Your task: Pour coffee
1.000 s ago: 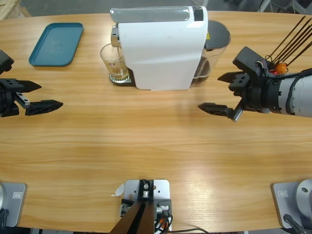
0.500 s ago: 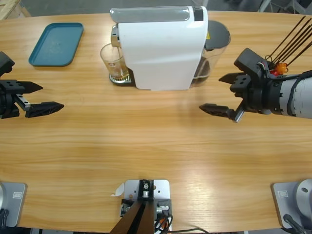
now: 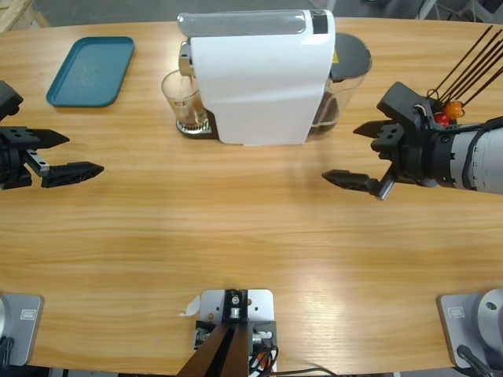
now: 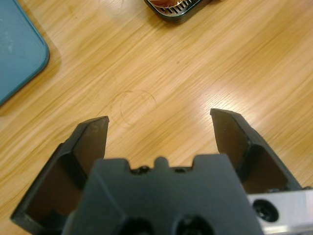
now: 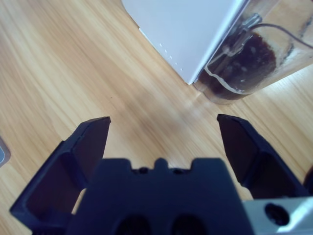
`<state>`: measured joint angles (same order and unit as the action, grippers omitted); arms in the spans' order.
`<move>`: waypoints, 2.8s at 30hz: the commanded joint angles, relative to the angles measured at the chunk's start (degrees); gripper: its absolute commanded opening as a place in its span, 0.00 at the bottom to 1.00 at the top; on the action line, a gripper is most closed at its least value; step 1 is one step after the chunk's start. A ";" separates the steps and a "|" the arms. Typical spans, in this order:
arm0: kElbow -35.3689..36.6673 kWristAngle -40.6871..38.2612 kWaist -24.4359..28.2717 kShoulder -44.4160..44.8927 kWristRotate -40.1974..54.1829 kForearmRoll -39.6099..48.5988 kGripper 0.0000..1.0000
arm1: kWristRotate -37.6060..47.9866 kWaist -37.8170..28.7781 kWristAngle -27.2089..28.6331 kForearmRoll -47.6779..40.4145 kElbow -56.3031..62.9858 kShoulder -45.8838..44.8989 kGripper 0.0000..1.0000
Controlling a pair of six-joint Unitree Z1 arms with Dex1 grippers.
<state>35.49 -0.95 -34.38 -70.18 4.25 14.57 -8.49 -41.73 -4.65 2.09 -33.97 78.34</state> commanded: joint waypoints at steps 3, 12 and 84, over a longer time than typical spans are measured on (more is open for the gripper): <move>-2.00 -0.63 -0.43 -0.10 -0.03 -0.59 0.90 | 0.73 -0.63 1.05 -0.86 1.54 0.92 0.98; -2.04 -0.59 -0.43 -0.14 -0.03 -0.94 0.90 | 0.83 -0.63 1.22 -0.86 1.63 0.77 0.98; -7.57 -2.30 -0.48 9.62 0.24 -8.94 0.89 | 0.94 -0.63 1.22 -0.86 1.54 1.90 0.98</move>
<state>29.47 -2.32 -34.45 -59.18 4.26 6.30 -8.10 -41.74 -4.52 2.09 -33.85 78.43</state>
